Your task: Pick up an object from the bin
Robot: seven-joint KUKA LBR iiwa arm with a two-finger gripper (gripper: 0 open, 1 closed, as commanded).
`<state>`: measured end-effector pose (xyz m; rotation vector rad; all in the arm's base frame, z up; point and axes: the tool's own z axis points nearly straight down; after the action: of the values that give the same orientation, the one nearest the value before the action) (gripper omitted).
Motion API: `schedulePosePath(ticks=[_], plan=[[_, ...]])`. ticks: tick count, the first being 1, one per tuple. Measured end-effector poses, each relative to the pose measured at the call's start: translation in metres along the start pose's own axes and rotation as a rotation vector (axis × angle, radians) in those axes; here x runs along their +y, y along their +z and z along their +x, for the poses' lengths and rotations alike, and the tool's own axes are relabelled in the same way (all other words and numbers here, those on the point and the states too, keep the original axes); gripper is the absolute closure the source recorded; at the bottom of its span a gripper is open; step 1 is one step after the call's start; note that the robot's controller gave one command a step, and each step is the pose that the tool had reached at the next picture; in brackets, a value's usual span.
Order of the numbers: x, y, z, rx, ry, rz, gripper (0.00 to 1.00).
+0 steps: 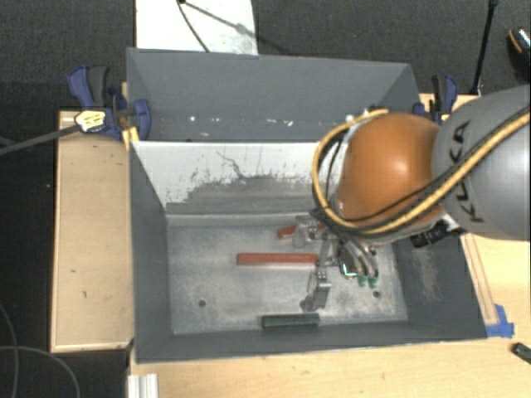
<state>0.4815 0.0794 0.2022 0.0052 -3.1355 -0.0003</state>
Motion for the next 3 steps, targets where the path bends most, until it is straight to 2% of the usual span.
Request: schedulePosePath(ticks=[1,2,3], plan=[[-0.015,0.120,-0.070,-0.005,0.024,0.000,0.00],[0.025,0.131,-0.095,-0.010,-0.044,-0.002,0.00],[0.023,0.131,-0.094,-0.010,-0.037,-0.001,1.00]])
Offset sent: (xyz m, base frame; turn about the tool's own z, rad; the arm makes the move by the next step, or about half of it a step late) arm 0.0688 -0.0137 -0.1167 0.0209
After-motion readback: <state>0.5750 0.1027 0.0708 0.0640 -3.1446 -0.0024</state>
